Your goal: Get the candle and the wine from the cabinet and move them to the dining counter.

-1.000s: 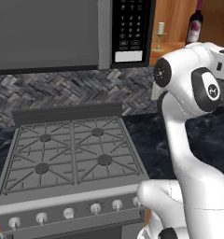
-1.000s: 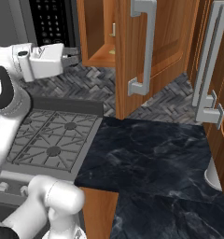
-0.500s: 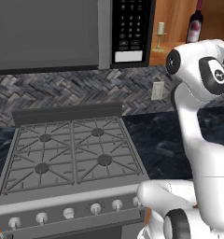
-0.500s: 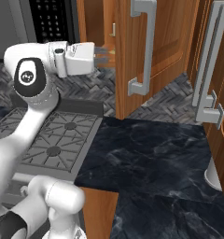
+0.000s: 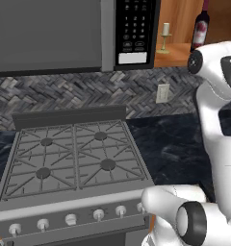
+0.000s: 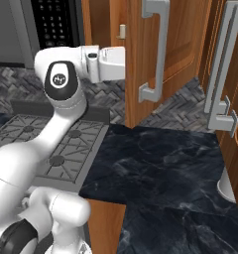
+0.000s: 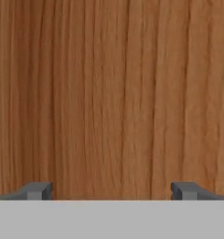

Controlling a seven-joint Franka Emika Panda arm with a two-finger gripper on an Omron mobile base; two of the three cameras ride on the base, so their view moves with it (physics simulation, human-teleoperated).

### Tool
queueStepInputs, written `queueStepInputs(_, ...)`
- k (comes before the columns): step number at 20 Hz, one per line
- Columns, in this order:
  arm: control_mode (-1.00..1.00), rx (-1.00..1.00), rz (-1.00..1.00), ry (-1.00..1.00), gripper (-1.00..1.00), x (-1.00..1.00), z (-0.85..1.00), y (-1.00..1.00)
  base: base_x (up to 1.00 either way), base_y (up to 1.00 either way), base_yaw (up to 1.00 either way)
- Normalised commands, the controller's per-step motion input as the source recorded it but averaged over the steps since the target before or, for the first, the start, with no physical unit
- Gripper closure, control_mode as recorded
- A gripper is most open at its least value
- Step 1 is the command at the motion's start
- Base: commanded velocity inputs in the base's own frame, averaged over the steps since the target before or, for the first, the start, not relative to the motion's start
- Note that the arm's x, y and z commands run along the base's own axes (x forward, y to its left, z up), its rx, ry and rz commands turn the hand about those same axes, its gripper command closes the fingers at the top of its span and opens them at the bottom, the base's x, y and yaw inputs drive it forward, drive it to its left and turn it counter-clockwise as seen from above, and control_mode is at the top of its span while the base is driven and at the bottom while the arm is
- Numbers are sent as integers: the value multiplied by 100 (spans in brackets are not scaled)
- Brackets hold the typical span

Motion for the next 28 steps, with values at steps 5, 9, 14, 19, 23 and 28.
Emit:
queueStepInputs(5, -100, 1, -3, 0, -100, 21, 0, -68, 0, 0, 0)
queueStepInputs(9, -100, 3, -1, 0, -100, 19, 0, -76, 0, 0, 0)
queueStepInputs(14, -100, 5, 0, 0, -100, 16, 0, -83, 0, 0, 0)
queueStepInputs(19, -100, 7, 0, 3, -100, 14, 0, -79, 0, 0, 0)
queueStepInputs(23, -100, 6, 0, 2, -100, 14, 0, -76, 0, 0, 0)
queueStepInputs(28, -100, 0, 2, 0, -100, 0, 0, -15, 0, 0, 0)
